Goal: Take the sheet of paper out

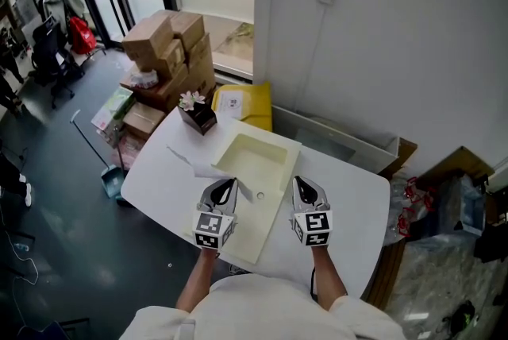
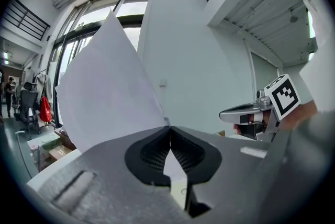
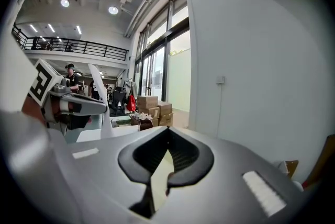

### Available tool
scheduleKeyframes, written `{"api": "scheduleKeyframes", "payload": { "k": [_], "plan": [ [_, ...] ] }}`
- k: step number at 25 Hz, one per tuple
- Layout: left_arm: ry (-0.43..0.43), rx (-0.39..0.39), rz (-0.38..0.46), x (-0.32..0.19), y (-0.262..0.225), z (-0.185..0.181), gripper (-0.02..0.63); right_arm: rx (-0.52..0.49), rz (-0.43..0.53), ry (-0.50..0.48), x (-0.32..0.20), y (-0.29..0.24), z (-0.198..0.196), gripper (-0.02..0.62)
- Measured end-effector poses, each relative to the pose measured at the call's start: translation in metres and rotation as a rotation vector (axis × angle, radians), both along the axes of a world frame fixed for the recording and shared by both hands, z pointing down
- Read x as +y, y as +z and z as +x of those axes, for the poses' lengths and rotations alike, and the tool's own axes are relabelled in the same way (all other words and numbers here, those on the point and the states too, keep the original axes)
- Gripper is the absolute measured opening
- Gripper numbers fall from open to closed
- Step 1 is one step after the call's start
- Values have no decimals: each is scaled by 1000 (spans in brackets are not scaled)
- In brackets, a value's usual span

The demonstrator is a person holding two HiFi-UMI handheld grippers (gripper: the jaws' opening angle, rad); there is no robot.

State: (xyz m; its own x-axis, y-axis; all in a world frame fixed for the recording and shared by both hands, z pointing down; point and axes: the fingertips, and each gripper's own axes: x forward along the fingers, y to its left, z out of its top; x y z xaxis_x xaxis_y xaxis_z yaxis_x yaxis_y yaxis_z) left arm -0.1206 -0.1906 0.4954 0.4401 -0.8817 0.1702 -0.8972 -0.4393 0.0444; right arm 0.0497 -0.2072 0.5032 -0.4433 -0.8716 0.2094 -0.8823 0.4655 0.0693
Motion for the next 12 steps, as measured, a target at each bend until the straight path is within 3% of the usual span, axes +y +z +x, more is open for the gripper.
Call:
{"api": "scheduleKeyframes", "payload": {
  "k": [12],
  "plan": [
    [-6, -18, 10, -6, 3, 1, 5, 7, -12, 1, -3, 3, 5, 2]
  ]
}}
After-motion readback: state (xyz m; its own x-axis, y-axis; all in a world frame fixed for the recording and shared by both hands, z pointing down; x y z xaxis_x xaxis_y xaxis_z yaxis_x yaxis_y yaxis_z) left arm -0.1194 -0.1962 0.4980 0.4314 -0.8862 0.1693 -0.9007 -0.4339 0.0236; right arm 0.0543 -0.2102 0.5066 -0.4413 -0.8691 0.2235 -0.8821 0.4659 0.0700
